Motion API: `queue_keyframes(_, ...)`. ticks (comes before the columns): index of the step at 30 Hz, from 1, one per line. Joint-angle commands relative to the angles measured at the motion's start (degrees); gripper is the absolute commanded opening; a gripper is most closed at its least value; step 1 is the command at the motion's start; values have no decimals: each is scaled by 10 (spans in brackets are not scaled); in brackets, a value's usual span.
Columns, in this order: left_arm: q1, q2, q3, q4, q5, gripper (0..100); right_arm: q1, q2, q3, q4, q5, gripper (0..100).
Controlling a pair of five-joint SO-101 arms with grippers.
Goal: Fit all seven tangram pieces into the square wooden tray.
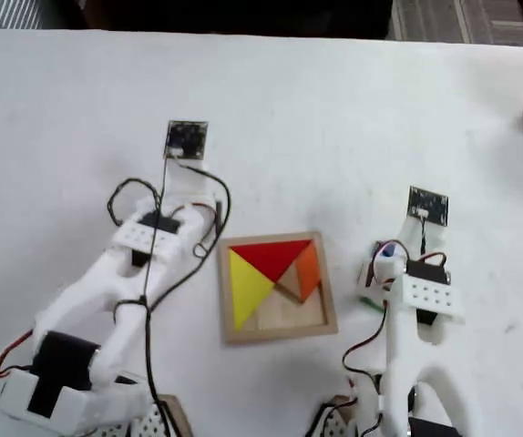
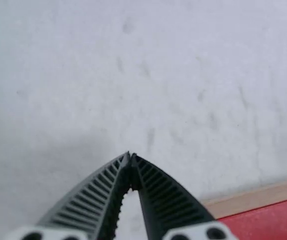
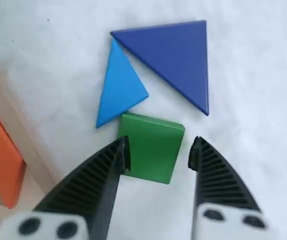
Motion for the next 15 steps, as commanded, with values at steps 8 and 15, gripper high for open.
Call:
queue_keyframes(8, 11, -2, -23, 2, -5, 23, -27, -3, -3, 12, -4, 197)
queue_keyframes(15, 12, -2, -22, 2, -5, 23, -31, -2, -3, 7, -6, 198)
